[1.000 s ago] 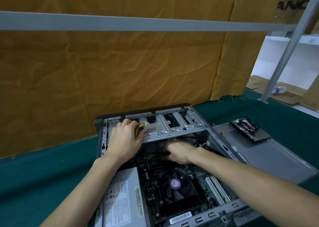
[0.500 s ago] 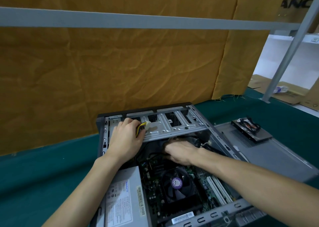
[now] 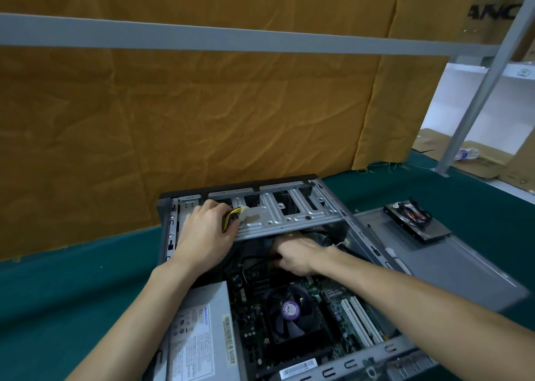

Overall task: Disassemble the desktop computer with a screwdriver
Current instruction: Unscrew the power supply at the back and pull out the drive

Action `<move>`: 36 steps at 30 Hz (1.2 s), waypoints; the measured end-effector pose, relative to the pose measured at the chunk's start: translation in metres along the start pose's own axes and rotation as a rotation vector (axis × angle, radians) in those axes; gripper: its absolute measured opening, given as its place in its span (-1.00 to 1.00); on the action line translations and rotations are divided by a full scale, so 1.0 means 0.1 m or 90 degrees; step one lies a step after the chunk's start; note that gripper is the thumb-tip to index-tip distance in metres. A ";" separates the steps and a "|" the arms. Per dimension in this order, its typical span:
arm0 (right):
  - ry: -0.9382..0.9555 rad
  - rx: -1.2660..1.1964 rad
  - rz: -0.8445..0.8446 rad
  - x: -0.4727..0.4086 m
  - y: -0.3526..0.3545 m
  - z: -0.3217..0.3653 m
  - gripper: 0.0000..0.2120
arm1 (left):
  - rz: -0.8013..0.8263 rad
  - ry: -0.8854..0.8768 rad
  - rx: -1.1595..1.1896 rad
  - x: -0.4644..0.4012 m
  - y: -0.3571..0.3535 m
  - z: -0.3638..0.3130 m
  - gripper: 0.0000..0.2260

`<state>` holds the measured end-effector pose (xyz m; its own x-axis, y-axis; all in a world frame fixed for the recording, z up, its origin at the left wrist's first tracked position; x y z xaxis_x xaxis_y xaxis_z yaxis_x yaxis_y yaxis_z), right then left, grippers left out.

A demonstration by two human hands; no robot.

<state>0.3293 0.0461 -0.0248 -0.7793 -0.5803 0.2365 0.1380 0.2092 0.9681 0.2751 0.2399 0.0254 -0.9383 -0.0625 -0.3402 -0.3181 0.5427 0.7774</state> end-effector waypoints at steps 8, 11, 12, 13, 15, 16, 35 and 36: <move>-0.006 -0.010 0.002 -0.01 0.00 0.00 -0.72 | -0.001 0.001 0.000 0.02 0.00 0.00 -0.77; 0.009 0.008 0.003 -0.01 -0.04 0.03 -0.89 | -0.002 0.000 0.000 0.03 0.01 -0.01 -0.77; 0.013 0.017 0.004 -0.01 -0.06 0.04 -0.95 | -0.002 -0.001 0.001 0.03 0.01 -0.01 -0.77; 0.011 0.018 0.008 0.00 -0.07 0.04 -0.95 | -0.002 -0.002 0.004 0.03 0.00 -0.01 -0.77; -0.008 -0.003 0.011 -0.02 -0.06 0.01 -0.84 | -0.002 -0.004 0.007 0.03 0.00 -0.01 -0.77; -0.016 -0.014 0.006 -0.02 -0.04 0.00 -0.77 | 0.001 -0.003 0.006 0.03 0.00 0.00 -0.77; -0.027 -0.058 0.005 -0.04 -0.03 0.00 -0.75 | 0.000 -0.008 0.009 0.02 0.00 0.02 -0.77; -0.021 -0.051 0.006 -0.03 -0.04 0.01 -0.77 | 0.000 -0.008 0.008 0.03 0.00 0.02 -0.77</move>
<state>0.3305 0.0478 -0.0295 -0.7975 -0.5515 0.2447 0.1937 0.1501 0.9695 0.2724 0.2412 0.0232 -0.9364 -0.0517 -0.3470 -0.3161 0.5534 0.7706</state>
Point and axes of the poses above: each hand's wrist, its own x-axis away from the middle knuckle, its own y-axis out of the back of the hand, z = x × y, the point moved 2 cm from there along -x, towards the middle knuckle, and after that the axes turned 7 degrees about x, right-handed, at the moved point
